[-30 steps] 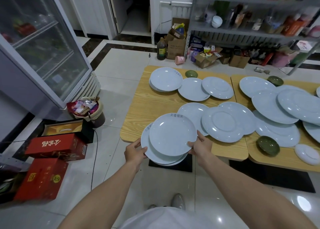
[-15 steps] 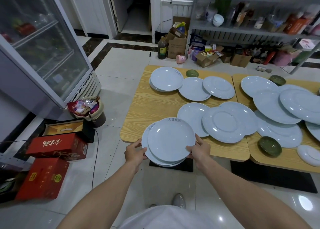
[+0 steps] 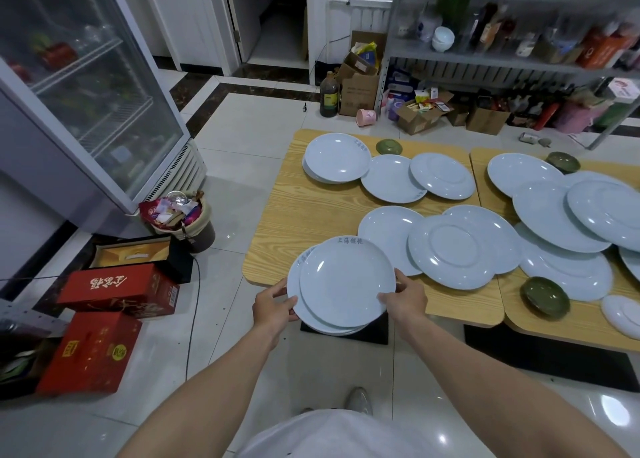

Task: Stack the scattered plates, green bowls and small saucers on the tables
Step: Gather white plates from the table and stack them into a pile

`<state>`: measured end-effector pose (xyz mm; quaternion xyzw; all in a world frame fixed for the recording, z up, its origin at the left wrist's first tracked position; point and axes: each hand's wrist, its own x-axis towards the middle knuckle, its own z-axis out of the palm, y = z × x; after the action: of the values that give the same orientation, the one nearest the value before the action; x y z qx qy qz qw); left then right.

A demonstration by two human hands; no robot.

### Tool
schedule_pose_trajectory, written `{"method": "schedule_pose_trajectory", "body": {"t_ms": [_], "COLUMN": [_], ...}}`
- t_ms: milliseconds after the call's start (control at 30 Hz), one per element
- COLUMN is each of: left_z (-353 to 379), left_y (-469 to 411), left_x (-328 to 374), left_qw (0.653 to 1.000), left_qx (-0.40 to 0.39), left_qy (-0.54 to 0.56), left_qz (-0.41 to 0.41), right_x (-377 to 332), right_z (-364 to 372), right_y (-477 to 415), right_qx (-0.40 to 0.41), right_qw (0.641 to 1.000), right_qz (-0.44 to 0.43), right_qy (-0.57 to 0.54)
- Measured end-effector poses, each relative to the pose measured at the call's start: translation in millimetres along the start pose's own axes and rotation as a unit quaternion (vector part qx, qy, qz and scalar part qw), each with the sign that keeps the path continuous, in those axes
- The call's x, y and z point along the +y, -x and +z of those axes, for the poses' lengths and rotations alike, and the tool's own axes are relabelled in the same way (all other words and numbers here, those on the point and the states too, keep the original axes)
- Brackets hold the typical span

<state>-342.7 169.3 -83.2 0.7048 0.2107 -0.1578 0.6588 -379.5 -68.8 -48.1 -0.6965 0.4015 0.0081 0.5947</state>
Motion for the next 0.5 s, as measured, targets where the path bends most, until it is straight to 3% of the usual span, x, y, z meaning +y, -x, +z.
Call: {"method": "schedule_pose_trajectory", "body": {"t_ms": [500], "left_z": [1.0], "left_y": [4.1], "left_x": [2.2], "left_qw": [1.0], "left_qx": [-0.004], "left_qy": [0.005], "left_qz": [0.001], "right_x": [5.5], "right_z": [0.2], "right_y": [5.2], "right_qx": [-0.014], "right_qw": [1.0], "right_qz": [0.005], "right_qy": [-0.019]}}
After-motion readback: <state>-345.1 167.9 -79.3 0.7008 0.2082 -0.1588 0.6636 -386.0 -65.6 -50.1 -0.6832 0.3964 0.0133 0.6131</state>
